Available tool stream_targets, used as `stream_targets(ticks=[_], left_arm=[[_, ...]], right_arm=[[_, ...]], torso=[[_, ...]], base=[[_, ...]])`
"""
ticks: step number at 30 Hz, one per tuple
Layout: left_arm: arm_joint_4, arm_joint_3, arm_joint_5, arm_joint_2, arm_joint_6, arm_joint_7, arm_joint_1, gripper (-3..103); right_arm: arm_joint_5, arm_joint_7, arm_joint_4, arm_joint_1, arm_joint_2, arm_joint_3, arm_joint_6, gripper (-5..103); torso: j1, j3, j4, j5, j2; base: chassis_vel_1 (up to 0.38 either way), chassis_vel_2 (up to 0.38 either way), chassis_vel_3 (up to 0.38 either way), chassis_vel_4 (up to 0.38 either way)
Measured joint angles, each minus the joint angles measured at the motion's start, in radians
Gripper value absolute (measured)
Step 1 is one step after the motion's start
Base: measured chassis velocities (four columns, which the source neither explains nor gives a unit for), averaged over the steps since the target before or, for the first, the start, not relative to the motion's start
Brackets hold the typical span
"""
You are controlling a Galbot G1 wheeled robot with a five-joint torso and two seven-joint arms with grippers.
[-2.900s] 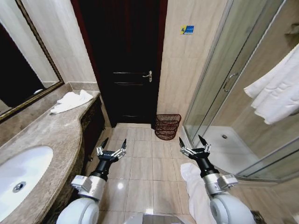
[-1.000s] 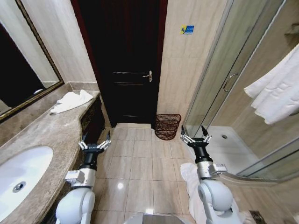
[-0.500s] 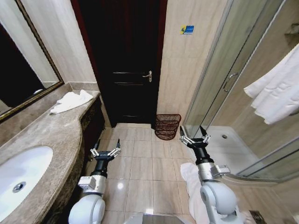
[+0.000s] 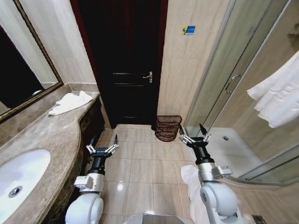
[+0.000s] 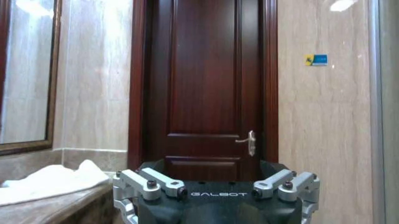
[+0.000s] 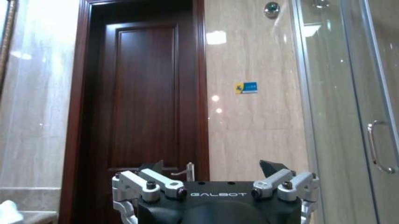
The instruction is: Discard the used towel into the hamper.
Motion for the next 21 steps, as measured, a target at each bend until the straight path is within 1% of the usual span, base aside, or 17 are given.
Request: stream_targets(ticks=[3, 7, 11, 13, 14, 15, 16, 18, 19, 21], left_arm=[[0.022, 0.005, -0.011, 0.000, 0.000, 0.001, -0.014, 100], [0.017, 0.009, -0.018, 0.000, -0.007, 0.012, -0.015, 100], [-0.009, 0.009, -0.020, 0.000, -0.005, 0.014, 0.004, 100], [-0.033, 0.008, -0.045, 0.000, 0.005, 0.017, 0.032, 100], [-0.038, 0.007, -0.053, 0.000, 0.000, 0.017, 0.039, 100], [-0.038, 0.007, -0.053, 0.000, 0.000, 0.017, 0.039, 100], [-0.039, 0.002, -0.048, 0.000, -0.020, 0.015, 0.041, 100], [-0.040, -0.001, -0.028, 0.000, -0.040, 0.001, 0.034, 100], [-0.043, 0.000, -0.023, 0.000, -0.039, -0.007, 0.028, 100], [-0.045, 0.000, -0.021, 0.000, -0.036, -0.011, 0.025, 100]], right_arm=[[0.013, -0.001, 0.008, -0.025, -0.002, 0.008, -0.002, 100], [0.030, -0.010, 0.012, -0.052, -0.027, 0.029, -0.002, 100], [0.068, -0.012, 0.018, -0.023, -0.039, 0.030, -0.007, 100], [0.074, -0.008, 0.021, 0.007, -0.028, 0.029, -0.001, 100], [0.071, -0.008, 0.025, 0.016, -0.022, 0.029, 0.009, 100], [0.071, -0.008, 0.025, 0.016, -0.022, 0.029, 0.009, 100], [0.063, -0.009, 0.031, 0.022, -0.006, 0.031, 0.018, 100], [0.042, -0.012, 0.039, 0.032, 0.046, 0.037, 0.041, 100], [0.036, -0.013, 0.041, 0.031, 0.063, 0.036, 0.050, 100], [0.033, -0.014, 0.043, 0.030, 0.068, 0.034, 0.053, 100]], torso=[[0.000, 0.000, 0.0000, -0.0004, 0.000], [-0.001, 0.000, -0.0002, -0.0001, 0.000], [-0.001, 0.000, 0.0000, 0.0001, 0.000], [-0.001, 0.000, 0.0005, -0.0001, 0.000], [-0.001, 0.000, 0.0005, 0.0000, 0.000], [-0.001, 0.000, 0.0005, 0.0000, 0.000], [-0.001, 0.000, 0.0005, -0.0003, 0.000], [0.000, 0.000, 0.0002, 0.0000, 0.000], [0.000, 0.000, 0.0001, -0.0001, 0.000], [0.000, 0.000, -0.0002, -0.0002, 0.000]], base=[[-0.098, 0.107, 0.096, -0.094], [-0.108, 0.081, 0.092, -0.099], [-0.100, 0.110, 0.101, -0.111], [-0.141, 0.153, 0.151, -0.138], [-0.157, 0.175, 0.182, -0.157], [-0.157, 0.175, 0.182, -0.157], [-0.162, 0.179, 0.182, -0.172], [-0.187, 0.188, 0.202, -0.189], [-0.187, 0.186, 0.198, -0.192], [-0.187, 0.186, 0.189, -0.192]])
